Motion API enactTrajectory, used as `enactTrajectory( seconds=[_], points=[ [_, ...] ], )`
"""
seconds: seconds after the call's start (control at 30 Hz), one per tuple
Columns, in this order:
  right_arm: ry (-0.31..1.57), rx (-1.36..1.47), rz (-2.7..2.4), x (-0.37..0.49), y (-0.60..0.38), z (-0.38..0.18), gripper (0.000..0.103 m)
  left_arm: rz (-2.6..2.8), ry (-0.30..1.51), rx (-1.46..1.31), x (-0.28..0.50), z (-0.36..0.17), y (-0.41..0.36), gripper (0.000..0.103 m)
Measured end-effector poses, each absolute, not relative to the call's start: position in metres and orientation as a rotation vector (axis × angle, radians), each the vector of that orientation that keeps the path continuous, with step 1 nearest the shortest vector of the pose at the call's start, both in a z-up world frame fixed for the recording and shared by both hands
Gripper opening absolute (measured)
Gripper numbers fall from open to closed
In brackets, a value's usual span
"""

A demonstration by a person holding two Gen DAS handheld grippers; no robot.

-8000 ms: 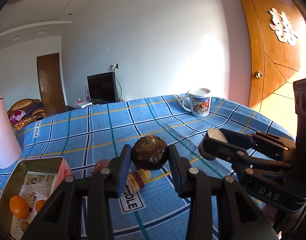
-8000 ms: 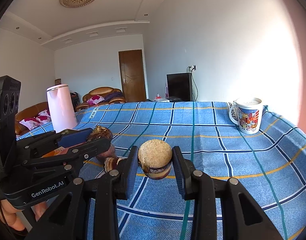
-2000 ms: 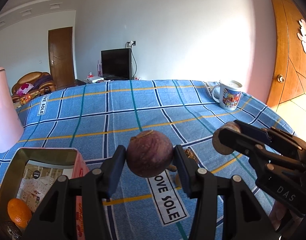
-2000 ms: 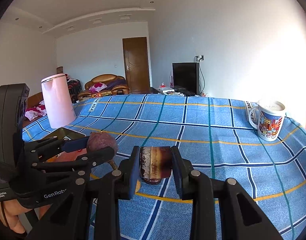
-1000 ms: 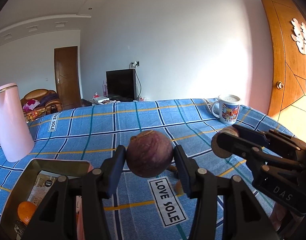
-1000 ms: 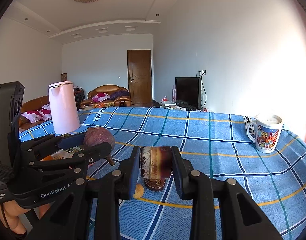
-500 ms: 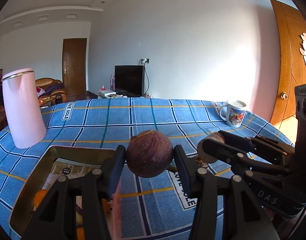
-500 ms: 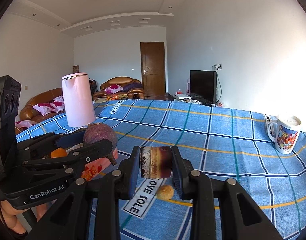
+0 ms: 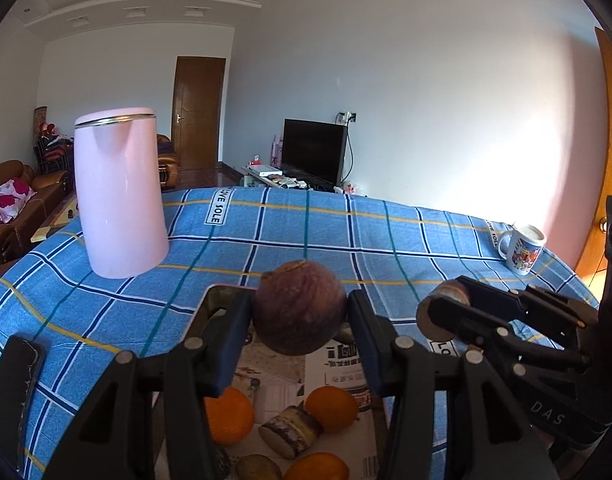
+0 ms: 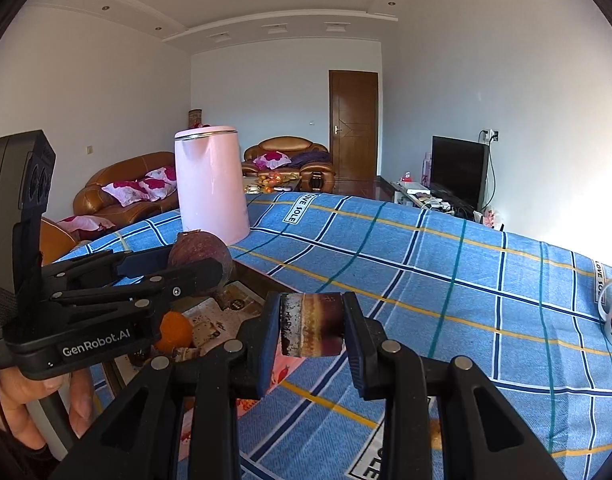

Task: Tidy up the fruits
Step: 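Carry the purple fruit and layered cake over the pink tin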

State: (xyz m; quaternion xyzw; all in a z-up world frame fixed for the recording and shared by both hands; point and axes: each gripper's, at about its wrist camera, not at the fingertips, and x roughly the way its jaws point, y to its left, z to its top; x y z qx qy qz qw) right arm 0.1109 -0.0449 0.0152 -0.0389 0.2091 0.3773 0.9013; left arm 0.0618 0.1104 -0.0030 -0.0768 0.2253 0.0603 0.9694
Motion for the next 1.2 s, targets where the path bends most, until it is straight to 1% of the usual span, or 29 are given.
enactTrajectory(
  seconds=[0.5,1.2],
  points=[
    [0.512,-0.157,0.851,0.117,0.017,-0.003,0.032,0.192,0.529,-0.173,0.073,-0.019,0.142,0.052],
    [0.594,-0.227,0.847,0.123,0.044,-0.017,0.032,0.19,0.59,-0.163,0.081,-0.027,0.144,0.052]
  ],
)
